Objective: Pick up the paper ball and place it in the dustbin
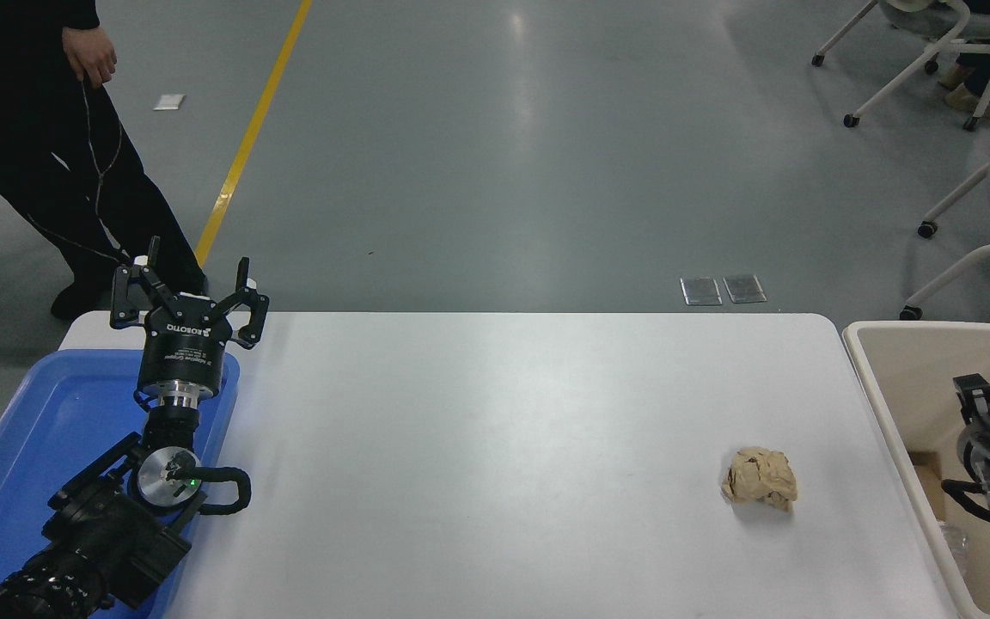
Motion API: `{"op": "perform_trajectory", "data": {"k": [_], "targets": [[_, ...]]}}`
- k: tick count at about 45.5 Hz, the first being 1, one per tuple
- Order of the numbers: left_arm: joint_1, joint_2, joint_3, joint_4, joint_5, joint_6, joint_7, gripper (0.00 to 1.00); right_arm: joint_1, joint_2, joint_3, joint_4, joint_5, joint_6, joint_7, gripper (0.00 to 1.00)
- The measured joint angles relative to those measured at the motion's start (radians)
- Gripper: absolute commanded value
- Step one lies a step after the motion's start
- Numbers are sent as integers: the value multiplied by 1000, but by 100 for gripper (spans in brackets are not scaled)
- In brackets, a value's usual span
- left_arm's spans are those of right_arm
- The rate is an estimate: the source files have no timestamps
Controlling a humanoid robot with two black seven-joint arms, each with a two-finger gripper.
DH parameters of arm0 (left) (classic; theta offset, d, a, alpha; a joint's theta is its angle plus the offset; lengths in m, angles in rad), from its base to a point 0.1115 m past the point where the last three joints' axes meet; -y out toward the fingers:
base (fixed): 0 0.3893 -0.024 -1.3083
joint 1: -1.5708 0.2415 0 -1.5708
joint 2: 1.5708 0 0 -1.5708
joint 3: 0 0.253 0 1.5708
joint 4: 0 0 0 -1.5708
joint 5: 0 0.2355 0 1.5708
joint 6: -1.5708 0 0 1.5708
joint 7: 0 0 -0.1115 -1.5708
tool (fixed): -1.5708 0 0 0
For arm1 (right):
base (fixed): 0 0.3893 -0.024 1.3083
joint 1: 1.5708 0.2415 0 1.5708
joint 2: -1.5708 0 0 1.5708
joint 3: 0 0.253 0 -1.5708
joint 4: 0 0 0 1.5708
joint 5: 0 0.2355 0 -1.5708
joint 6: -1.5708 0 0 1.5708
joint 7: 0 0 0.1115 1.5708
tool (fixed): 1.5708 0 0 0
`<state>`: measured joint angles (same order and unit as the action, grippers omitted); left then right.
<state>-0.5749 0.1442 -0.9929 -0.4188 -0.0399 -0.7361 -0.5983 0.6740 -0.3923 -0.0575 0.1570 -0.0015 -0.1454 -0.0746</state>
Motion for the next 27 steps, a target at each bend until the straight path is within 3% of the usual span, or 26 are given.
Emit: {"op": "perform_trajectory", "data": {"k": [27], "targets": [[-1,0,2,0,3,0,2,99,2,5,3,-7,0,2,1,100]]}}
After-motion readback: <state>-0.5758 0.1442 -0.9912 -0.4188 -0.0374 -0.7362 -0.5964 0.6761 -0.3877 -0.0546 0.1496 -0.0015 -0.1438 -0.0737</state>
